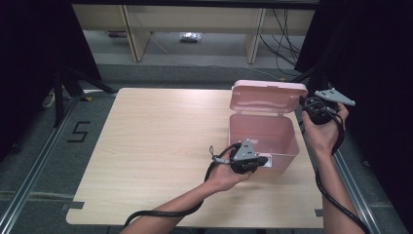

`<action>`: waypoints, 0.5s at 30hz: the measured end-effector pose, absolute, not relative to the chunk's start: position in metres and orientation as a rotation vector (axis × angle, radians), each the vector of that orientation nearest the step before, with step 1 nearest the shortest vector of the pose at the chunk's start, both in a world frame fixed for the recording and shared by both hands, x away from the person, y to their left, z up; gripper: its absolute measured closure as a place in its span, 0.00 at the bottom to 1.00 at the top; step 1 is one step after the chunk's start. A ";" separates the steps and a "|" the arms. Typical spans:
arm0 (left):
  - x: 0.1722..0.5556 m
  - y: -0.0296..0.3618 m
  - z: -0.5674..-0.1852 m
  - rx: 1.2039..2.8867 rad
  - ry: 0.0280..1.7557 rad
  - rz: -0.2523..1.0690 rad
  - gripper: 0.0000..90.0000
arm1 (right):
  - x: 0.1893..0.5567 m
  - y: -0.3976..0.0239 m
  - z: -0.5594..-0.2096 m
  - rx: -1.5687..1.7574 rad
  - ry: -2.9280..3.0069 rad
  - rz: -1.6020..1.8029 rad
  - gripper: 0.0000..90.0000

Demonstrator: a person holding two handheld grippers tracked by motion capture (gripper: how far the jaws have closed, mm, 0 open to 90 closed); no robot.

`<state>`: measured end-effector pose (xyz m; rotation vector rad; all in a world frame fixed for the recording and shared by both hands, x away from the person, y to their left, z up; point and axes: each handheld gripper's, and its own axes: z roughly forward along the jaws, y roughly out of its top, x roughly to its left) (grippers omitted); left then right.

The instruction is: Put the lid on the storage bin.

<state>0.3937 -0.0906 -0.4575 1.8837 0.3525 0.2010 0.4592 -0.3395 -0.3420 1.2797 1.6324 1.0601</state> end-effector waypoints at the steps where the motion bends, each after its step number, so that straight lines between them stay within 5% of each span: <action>1: 0.394 -0.091 -0.458 1.884 0.351 0.202 1.00 | 0.458 -0.339 -0.342 1.286 1.629 1.060 0.99; 15: 0.394 -0.090 -0.457 1.885 0.349 0.200 1.00 | 0.447 -0.337 -0.346 1.296 1.618 1.058 0.99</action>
